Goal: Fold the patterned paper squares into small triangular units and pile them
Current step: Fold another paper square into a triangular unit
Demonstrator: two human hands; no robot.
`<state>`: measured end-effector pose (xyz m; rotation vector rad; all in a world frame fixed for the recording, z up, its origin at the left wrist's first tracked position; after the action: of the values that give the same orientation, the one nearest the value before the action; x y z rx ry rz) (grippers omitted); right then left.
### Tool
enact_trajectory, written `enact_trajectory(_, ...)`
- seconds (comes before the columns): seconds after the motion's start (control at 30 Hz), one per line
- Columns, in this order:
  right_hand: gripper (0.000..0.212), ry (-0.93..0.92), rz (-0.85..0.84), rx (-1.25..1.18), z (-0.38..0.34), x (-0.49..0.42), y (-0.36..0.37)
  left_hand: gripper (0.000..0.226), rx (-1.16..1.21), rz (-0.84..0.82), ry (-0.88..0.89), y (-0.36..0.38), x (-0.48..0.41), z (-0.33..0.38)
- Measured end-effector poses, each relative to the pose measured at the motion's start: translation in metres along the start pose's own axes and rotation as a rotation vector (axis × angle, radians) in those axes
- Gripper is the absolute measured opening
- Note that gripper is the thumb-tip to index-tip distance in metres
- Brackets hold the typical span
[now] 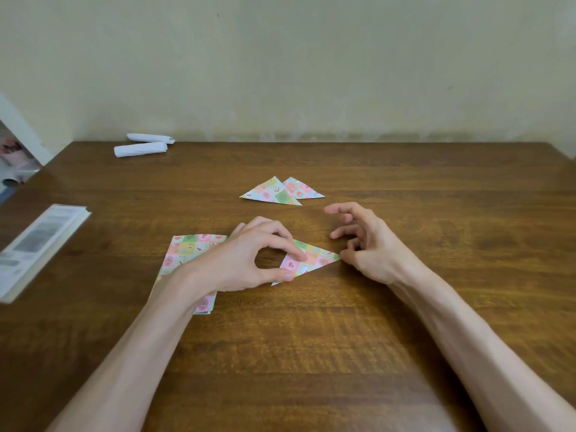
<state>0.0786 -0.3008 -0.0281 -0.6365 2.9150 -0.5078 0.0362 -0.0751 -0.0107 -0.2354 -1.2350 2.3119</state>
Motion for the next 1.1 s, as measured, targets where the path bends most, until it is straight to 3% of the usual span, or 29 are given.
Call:
enact_trajectory(0.17, 0.079, 0.006, -0.013, 0.098, -0.005, 0.001, 0.003, 0.033, -0.016, 0.011, -0.003, -0.002, 0.001, -0.001)
enact_trajectory(0.37, 0.081, 0.046, 0.018, 0.073, -0.006, -0.002, 0.002, 0.059, -0.057, -0.004, -0.037, -0.003, 0.001, -0.003)
enact_trajectory(0.5, 0.062, 0.015, 0.036, 0.117, -0.012, 0.006, 0.001, 0.067, -0.113, -0.011, -0.062, -0.004, 0.0, -0.003)
enact_trajectory(0.63, 0.015, -0.111, 0.08, 0.561, -0.022, 0.015, 0.0, 0.067, -0.14, -0.01, -0.067, -0.004, 0.002, -0.002)
enact_trajectory(0.73, 0.027, -0.146, 0.046, 0.701, -0.024, 0.017, 0.005, 0.067, -0.138, -0.004, -0.073, -0.004, 0.002, -0.003)
enact_trajectory(0.97, 0.009, 0.0, 0.034, 0.295, -0.027, 0.016, 0.003, 0.064, -0.053, 0.064, -0.08, -0.005, 0.0, -0.002)
enact_trajectory(1.1, 0.007, 0.021, 0.092, 0.058, -0.032, 0.016, 0.005, 0.049, 0.252, 0.241, -0.123, -0.009, -0.003, 0.002)
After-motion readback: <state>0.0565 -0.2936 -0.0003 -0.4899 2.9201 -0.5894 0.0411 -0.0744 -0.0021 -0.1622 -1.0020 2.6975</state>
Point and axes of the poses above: each hand's wrist, its own x-axis away from the middle knuckle, its own y-axis out of the palm, z = x × y, the point moved 4 cm from there along -x, towards the middle knuckle, and after that the axes turned 3 degrees about -z, right-handed, at the moved point
